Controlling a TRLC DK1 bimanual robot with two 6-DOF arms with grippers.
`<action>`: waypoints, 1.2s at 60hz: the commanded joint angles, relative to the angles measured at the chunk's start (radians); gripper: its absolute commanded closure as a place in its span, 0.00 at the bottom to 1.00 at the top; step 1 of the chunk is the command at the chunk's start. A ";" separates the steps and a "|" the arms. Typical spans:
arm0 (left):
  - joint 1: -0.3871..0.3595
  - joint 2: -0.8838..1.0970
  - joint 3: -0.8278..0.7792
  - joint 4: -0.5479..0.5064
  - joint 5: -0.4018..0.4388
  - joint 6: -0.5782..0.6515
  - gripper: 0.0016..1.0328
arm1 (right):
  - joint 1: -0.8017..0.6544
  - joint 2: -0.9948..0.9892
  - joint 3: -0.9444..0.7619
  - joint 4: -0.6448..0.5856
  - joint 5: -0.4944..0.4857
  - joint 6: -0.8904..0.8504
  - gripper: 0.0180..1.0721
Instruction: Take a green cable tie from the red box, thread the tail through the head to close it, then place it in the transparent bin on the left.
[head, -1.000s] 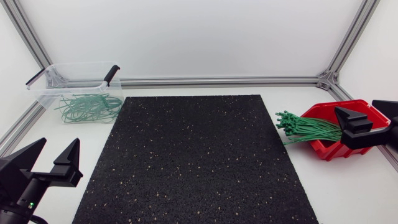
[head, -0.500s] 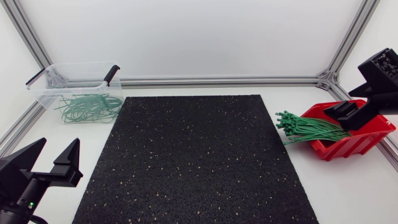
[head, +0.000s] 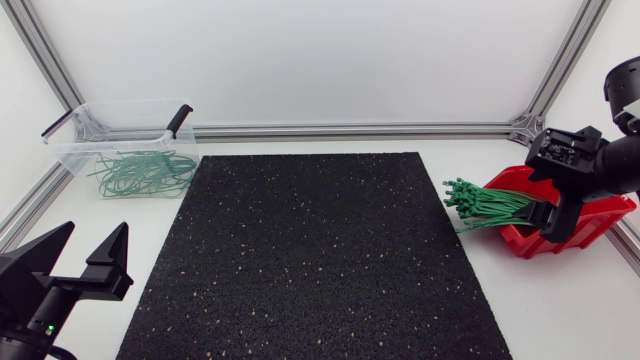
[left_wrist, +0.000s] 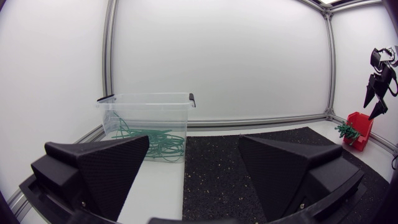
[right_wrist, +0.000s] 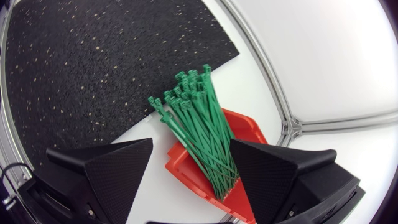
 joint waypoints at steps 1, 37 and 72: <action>-0.008 -0.004 -0.039 -0.023 -0.004 -0.020 0.03 | 0.000 0.046 -0.048 0.015 -0.009 -0.143 0.17; -0.003 -0.003 -0.039 -0.026 -0.004 -0.020 0.03 | -0.066 0.229 -0.164 0.182 -0.056 -0.405 0.13; -0.005 -0.003 -0.039 -0.026 -0.004 -0.020 0.03 | -0.051 0.107 -0.312 0.176 0.045 -0.502 0.13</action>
